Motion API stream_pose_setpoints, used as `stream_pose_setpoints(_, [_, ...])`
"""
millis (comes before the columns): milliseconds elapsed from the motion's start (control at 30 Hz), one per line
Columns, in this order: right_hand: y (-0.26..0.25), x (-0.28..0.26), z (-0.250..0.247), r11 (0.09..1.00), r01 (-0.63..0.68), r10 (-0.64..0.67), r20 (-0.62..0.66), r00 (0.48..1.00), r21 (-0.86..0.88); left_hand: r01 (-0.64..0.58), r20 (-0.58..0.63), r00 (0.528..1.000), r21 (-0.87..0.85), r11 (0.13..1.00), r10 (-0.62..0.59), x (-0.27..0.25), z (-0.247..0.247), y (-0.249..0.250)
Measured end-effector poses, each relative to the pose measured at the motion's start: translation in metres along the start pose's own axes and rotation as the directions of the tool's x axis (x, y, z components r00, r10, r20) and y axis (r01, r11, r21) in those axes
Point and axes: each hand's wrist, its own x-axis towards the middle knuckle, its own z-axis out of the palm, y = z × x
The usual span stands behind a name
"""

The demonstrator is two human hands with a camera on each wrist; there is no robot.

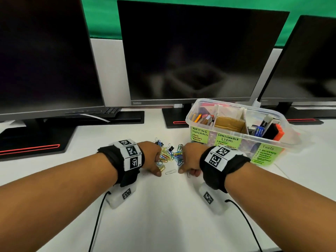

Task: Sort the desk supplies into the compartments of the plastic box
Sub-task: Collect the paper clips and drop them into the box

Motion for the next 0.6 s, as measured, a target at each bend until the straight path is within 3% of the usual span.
stream_pose_setpoints(100, [-0.009,0.004,-0.006,0.992,0.059,-0.087,-0.276,0.957,-0.108,0.018,-0.119,0.993,-0.018,1.000,-0.020,0.006,-0.008,0.000])
stream_pose_setpoints(167, [-0.015,0.008,-0.009,0.995,0.066,-0.086,-0.332,0.939,-0.073,0.030,-0.205,0.978,-0.082,0.996,-0.047,0.011,-0.012,-0.003])
stream_pose_setpoints(267, [-0.024,0.016,-0.009,0.989,0.035,-0.067,-0.232,0.970,-0.141,0.065,-0.204,0.975,-0.095,0.993,-0.084,0.018,-0.018,-0.007])
stream_pose_setpoints(400, [-0.029,0.017,-0.013,0.959,0.047,-0.079,-0.106,0.991,-0.278,0.088,-0.019,0.996,0.090,0.992,-0.086,0.023,-0.024,-0.008])
stream_pose_setpoints(600, [-0.035,0.005,-0.012,0.916,0.160,-0.146,0.068,0.987,-0.367,-0.032,0.029,0.999,0.164,0.986,0.028,0.007,-0.021,0.002])
